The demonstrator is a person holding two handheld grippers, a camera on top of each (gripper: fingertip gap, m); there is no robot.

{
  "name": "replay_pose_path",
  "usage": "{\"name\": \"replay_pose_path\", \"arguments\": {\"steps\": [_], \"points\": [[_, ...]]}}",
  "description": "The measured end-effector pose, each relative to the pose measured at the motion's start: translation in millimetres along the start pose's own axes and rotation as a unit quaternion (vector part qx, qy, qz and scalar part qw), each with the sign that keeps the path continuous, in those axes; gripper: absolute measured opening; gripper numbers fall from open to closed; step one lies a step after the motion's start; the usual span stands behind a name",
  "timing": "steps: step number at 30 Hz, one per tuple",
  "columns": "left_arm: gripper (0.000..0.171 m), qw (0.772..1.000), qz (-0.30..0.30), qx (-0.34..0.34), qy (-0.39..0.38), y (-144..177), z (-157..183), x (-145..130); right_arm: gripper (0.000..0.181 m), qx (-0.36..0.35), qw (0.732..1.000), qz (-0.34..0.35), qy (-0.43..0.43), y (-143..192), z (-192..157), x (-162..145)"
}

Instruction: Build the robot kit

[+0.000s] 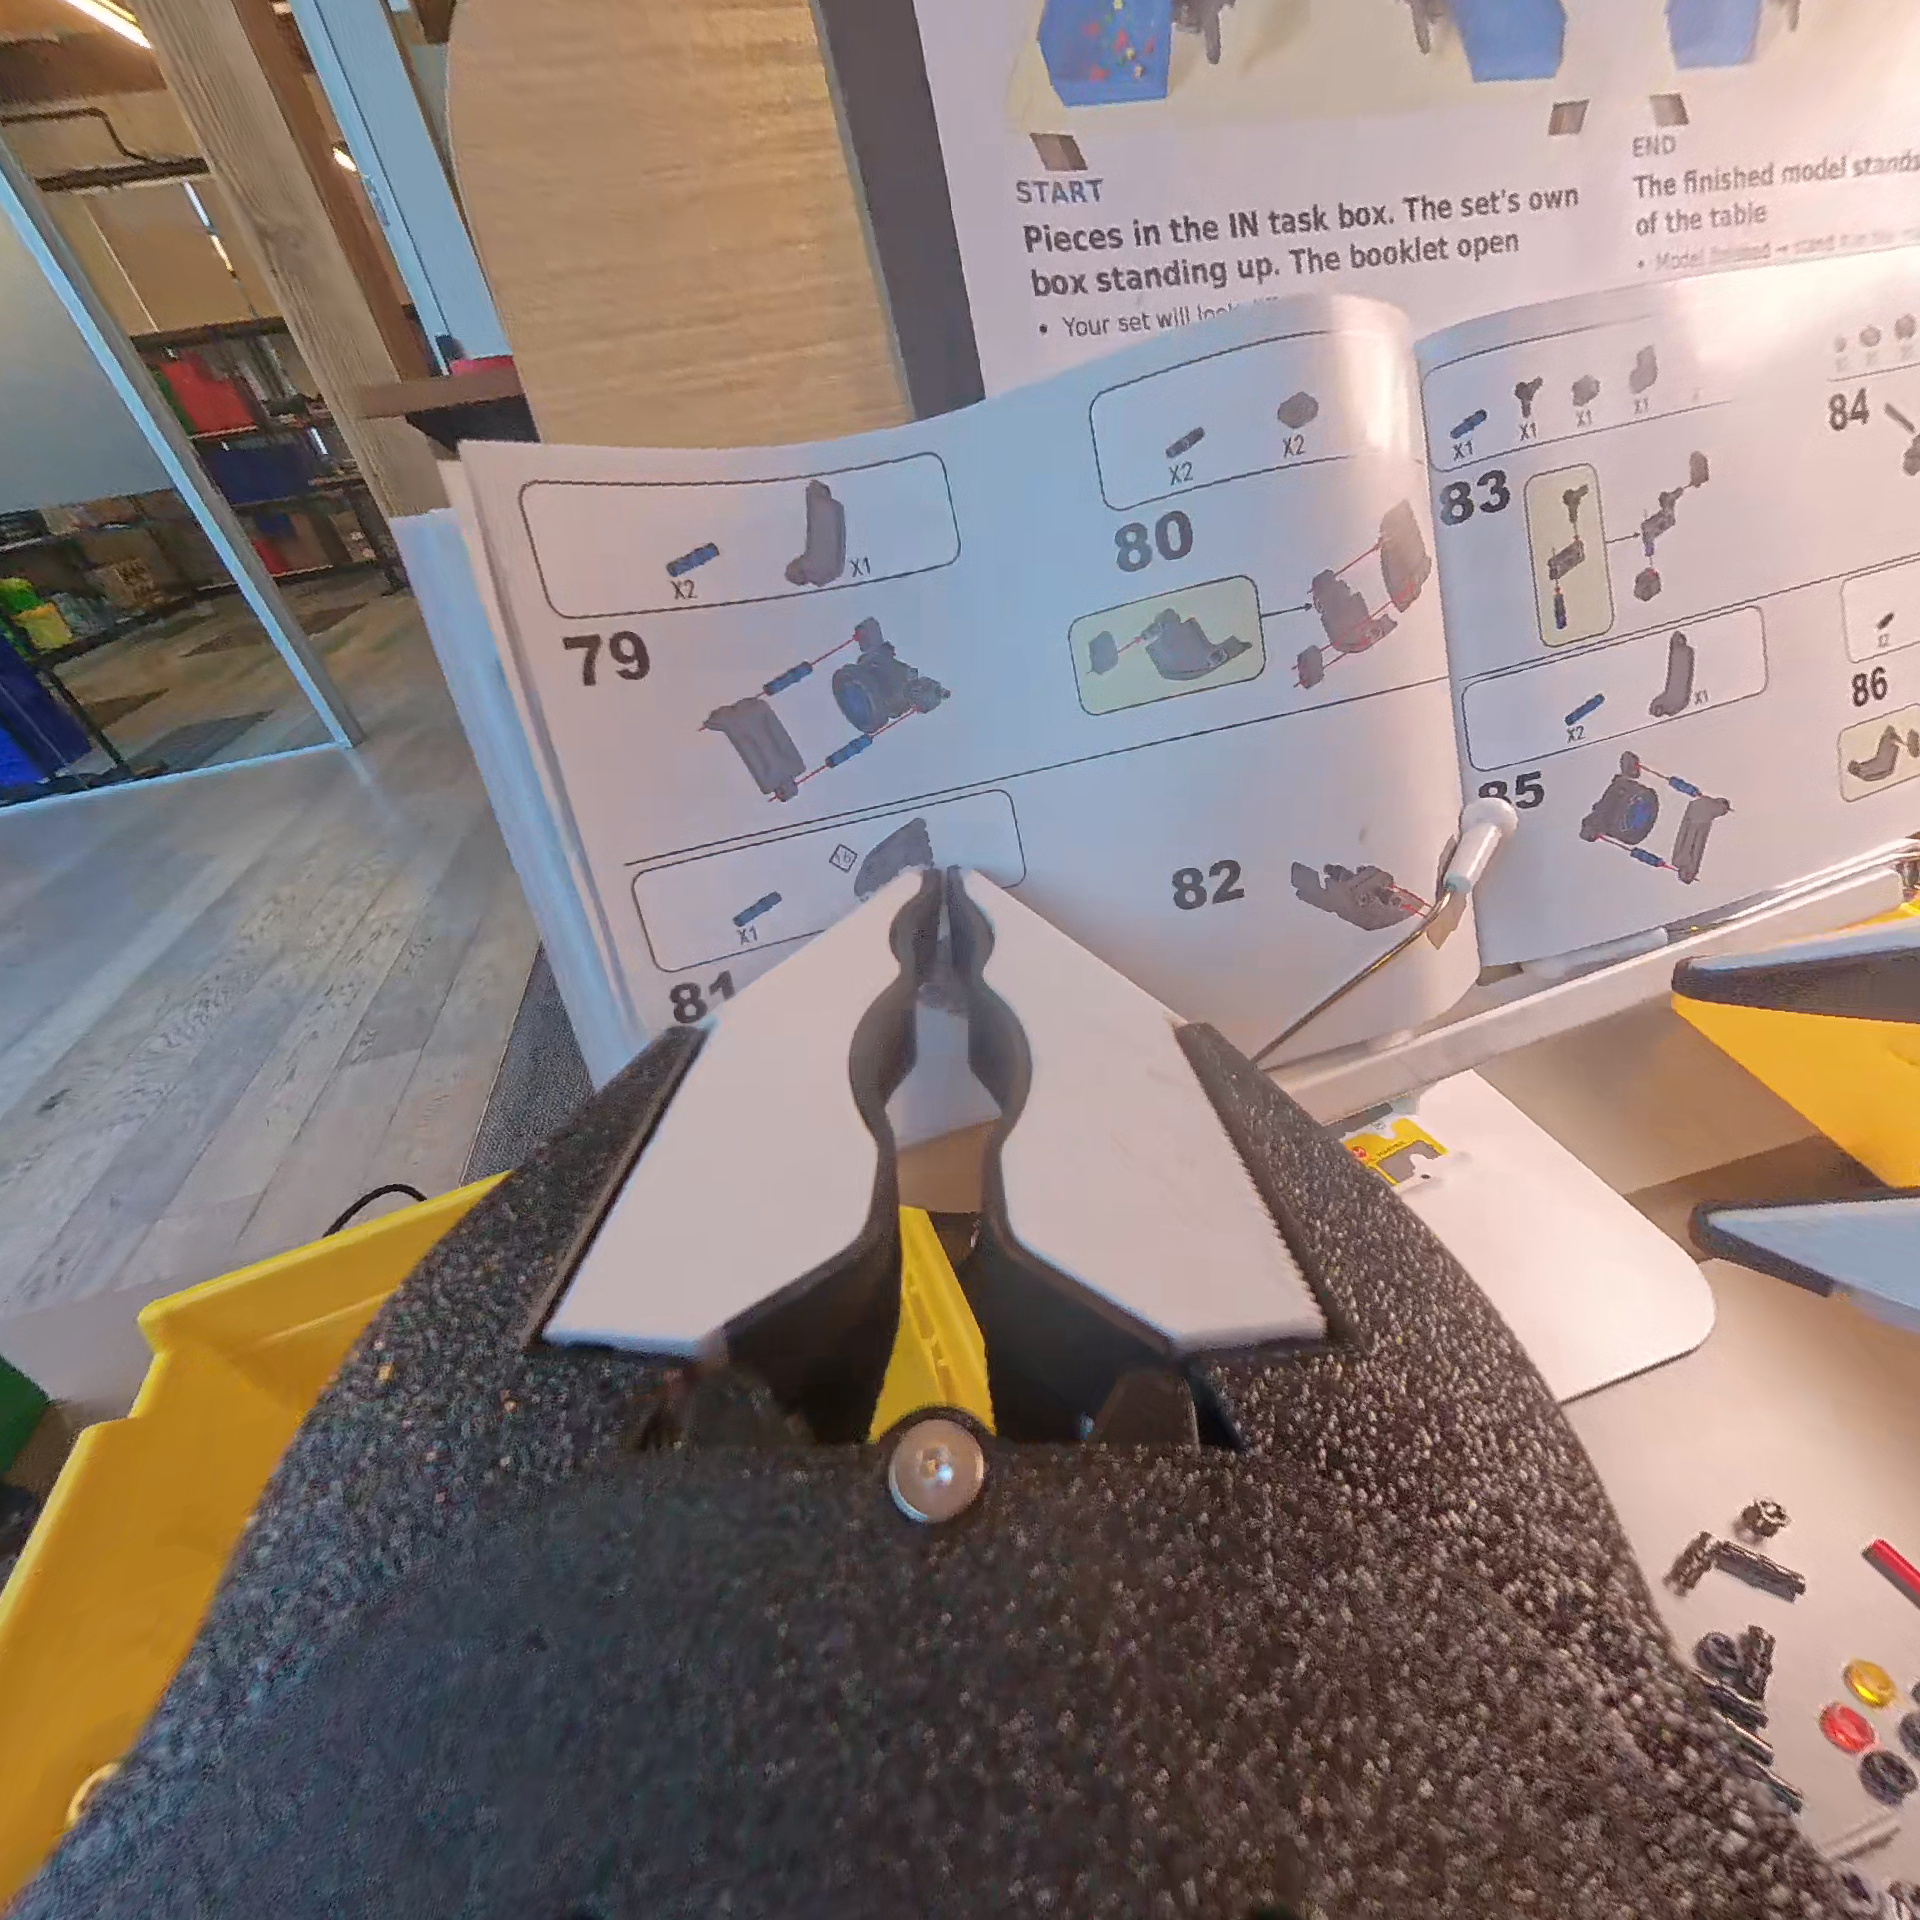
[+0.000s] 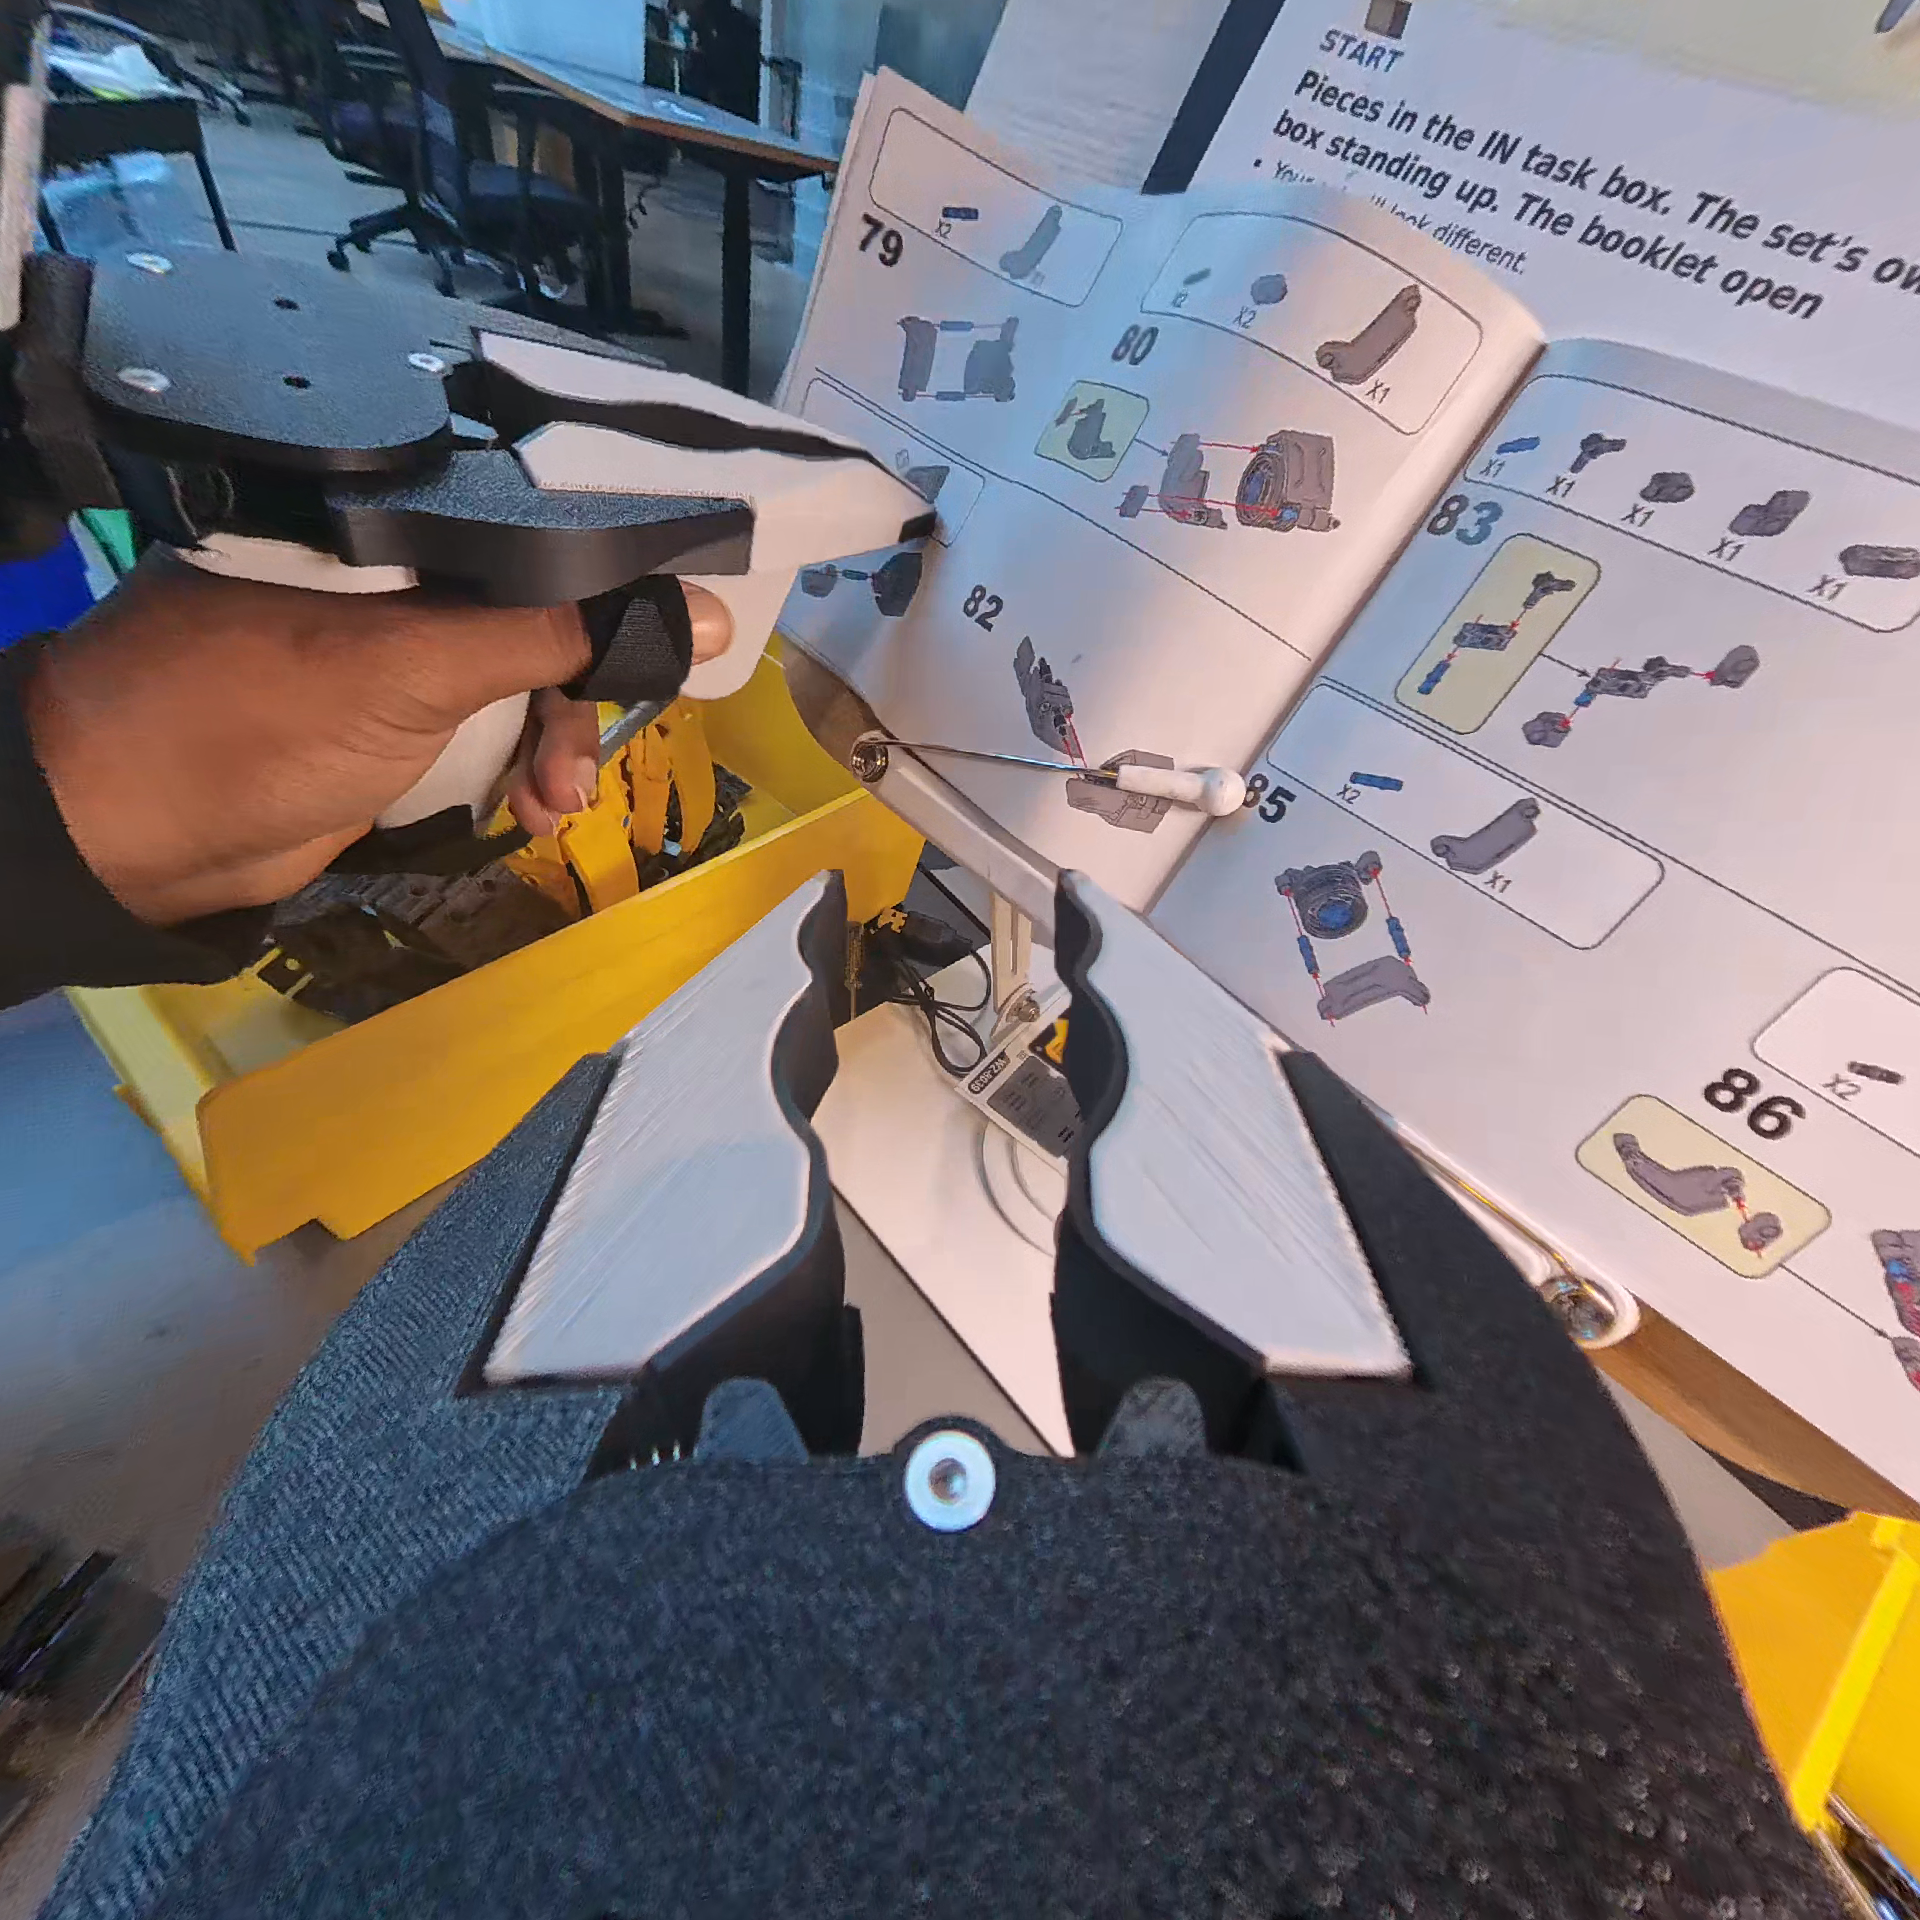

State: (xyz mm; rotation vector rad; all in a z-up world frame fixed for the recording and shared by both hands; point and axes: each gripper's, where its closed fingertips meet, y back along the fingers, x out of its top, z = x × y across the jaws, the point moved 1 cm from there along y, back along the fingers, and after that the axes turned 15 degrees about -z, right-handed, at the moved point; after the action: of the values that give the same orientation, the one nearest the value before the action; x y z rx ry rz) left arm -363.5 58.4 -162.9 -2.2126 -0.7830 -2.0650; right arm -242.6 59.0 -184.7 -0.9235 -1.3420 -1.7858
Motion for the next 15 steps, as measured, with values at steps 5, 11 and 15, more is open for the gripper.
{"name": "replay_pose_path", "arguments": {"steps": [5, 11, 15], "points": [[0.022, 1.000, 0.004, -0.023, -0.020, 6.3, 5.9, 5.8, 0.046, -0.046, 0.999, -0.003, 0.006, 4.1, 20.5, -6.4], [0.081, 0.999, 0.001, -0.032, -0.003, 6.4, 2.5, 9.4, 0.045, -0.037, 0.999, 0.015, -0.035, 21.3, 47.3, -11.6], [0.085, 0.998, 0.001, 0.036, -0.048, -5.8, 3.6, 6.4, 0.045, -0.037, 0.998, 0.016, -0.037, 26.9, 51.2, -8.4]]}}
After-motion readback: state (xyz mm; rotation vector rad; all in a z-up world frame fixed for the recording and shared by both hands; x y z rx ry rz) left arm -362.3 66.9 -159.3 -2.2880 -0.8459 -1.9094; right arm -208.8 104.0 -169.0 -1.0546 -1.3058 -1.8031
